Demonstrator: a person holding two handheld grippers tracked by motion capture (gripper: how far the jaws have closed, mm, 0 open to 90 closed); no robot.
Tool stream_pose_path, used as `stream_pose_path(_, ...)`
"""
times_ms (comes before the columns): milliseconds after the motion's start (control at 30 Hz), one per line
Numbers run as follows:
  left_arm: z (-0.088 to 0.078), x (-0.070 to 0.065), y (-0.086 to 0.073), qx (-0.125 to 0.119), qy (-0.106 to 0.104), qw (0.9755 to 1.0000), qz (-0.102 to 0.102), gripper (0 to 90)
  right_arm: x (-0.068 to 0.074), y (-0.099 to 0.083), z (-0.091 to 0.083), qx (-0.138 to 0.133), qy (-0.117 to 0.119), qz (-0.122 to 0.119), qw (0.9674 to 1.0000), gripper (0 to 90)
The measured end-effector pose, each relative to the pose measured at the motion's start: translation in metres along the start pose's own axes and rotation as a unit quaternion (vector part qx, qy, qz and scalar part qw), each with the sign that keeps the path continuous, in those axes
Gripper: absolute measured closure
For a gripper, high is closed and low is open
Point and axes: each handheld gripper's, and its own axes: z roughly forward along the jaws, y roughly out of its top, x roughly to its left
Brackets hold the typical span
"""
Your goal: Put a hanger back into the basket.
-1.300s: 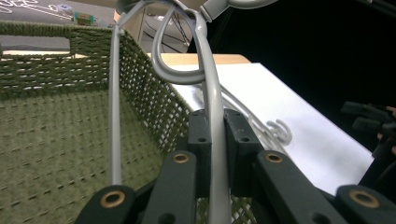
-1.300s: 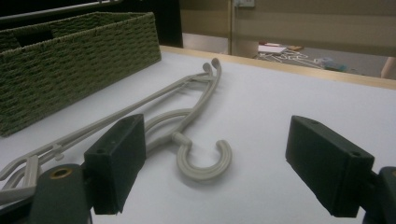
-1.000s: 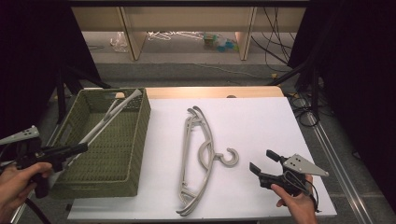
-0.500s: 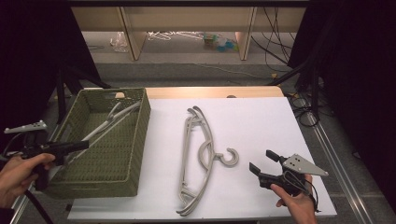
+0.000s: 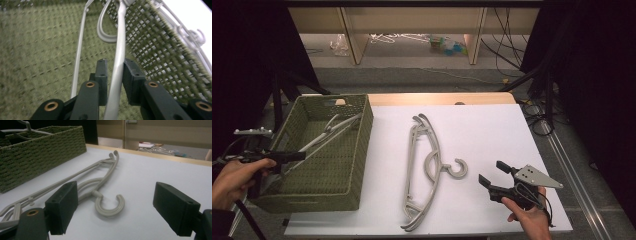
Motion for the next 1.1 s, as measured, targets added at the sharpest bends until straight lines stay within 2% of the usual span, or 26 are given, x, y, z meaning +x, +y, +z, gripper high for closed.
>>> stream_pose_path(67,0.001,0.003,-0.003,0.005,0.007,0.9999,-0.011,73.5,0.0,0.0,0.0,-0.001,-0.002,-0.003,1.0,21.1)
stream_pose_path(100,0.0,0.004,-0.004,0.009,0.016,0.9998,-0.01,73.1,0.0,0.0,0.0,0.0,0.001,0.001,1.0,21.1)
stream_pose_path(133,0.0,0.004,-0.004,0.009,0.016,0.9998,-0.01,72.6,0.0,0.0,0.0,0.0,0.001,0.001,1.0,21.1)
stream_pose_path(167,0.001,0.008,-0.007,0.012,0.033,0.9993,-0.016,72.6,0.0,0.0,0.001,0.0,0.0,0.002,1.0,21.1)
stream_pose_path(200,0.001,0.008,-0.007,0.012,0.033,0.9993,-0.016,72.7,0.0,0.0,0.001,0.0,0.0,0.002,1.0,21.1)
stream_pose_path(267,0.002,0.014,-0.012,0.029,0.063,0.9975,-0.016,73.4,0.0,0.0,0.0,0.0,0.001,0.001,1.0,21.1)
stream_pose_path(333,0.003,0.017,-0.014,0.031,0.069,0.9969,-0.022,73.3,0.0,0.0,0.0,0.0,0.0,0.001,1.0,21.1)
stream_pose_path(367,0.003,0.018,-0.014,0.034,0.077,0.9962,-0.018,73.2,0.0,-0.001,0.002,-0.007,0.0,-0.002,1.0,21.1)
stream_pose_path(400,0.003,0.018,-0.014,0.034,0.077,0.9962,-0.018,73.3,0.0,-0.001,0.002,-0.007,0.0,-0.002,1.0,21.1)
stream_pose_path(433,0.004,0.02,-0.015,0.042,0.097,0.9944,-0.012,73.5,0.0,-0.001,0.002,-0.006,-0.001,-0.003,1.0,21.1)
stream_pose_path(467,0.004,0.02,-0.014,0.048,0.107,0.993,-0.015,73.5,0.0,-0.001,0.002,-0.006,-0.001,-0.002,1.0,21.1)
stream_pose_path(533,0.005,0.02,-0.013,0.05,0.118,0.9915,-0.023,73.4,0.0,-0.001,0.002,-0.007,-0.001,-0.002,1.0,21.2)
stream_pose_path(567,0.006,0.02,-0.013,0.043,0.128,0.9905,-0.027,73.0,0.0,-0.001,0.002,-0.006,-0.001,-0.002,1.0,21.2)
stream_pose_path(600,0.005,0.02,-0.012,0.052,0.133,0.9894,-0.025,72.6,0.0,0.0,0.001,-0.003,0.001,0.001,1.0,21.2)
stream_pose_path(633,0.005,0.02,-0.012,0.046,0.141,0.9886,-0.026,71.5,0.0,0.0,0.0,-0.001,0.0,0.002,1.0,21.2)
stream_pose_path(667,0.005,0.019,-0.012,0.044,0.145,0.9879,-0.033,70.5,0.0,0.0,0.001,-0.004,-0.003,-0.002,1.0,21.2)
stream_pose_path(700,0.004,0.02,-0.012,0.038,0.148,0.9877,-0.034,67.9,-0.001,0.001,-0.002,0.011,-0.007,-0.007,0.9999,21.2)
stream_pose_path(733,0.003,0.02,-0.012,0.039,0.148,0.9877,-0.031,66.7,0.0,-0.001,0.002,-0.007,0.0,-0.002,1.0,21.2)
stream_pose_path(800,0.002,0.019,-0.012,0.034,0.151,0.9873,-0.035,63.6,0.0,-0.001,0.002,-0.007,0.0,-0.002,1.0,21.2)
stream_pose_path(833,-0.001,0.016,-0.011,0.021,0.165,0.9859,-0.018,62.2,-0.001,0.0,-0.001,0.006,-0.007,-0.007,0.9999,21.2)
stream_pose_path(867,-0.002,0.014,-0.011,0.023,0.167,0.9857,-0.014,61.3,-0.001,-0.001,0.002,-0.007,-0.001,-0.002,1.0,21.2)
stream_pose_path(933,-0.004,0.012,-0.01,0.026,0.168,0.9854,-0.015,59.3,-0.001,-0.001,0.002,-0.006,-0.001,-0.002,1.0,21.2)
stream_pose_path(1000,-0.004,0.006,-0.009,0.024,0.171,0.9849,-0.002,57.5,0.0,0.0,0.001,-0.003,0.0,0.0,1.0,21.2)
stream_pose_path(1100,-0.005,0.001,-0.006,0.022,0.169,0.9853,0.0,55.5,0.0,-0.001,0.002,-0.006,-0.001,-0.002,1.0,21.2)
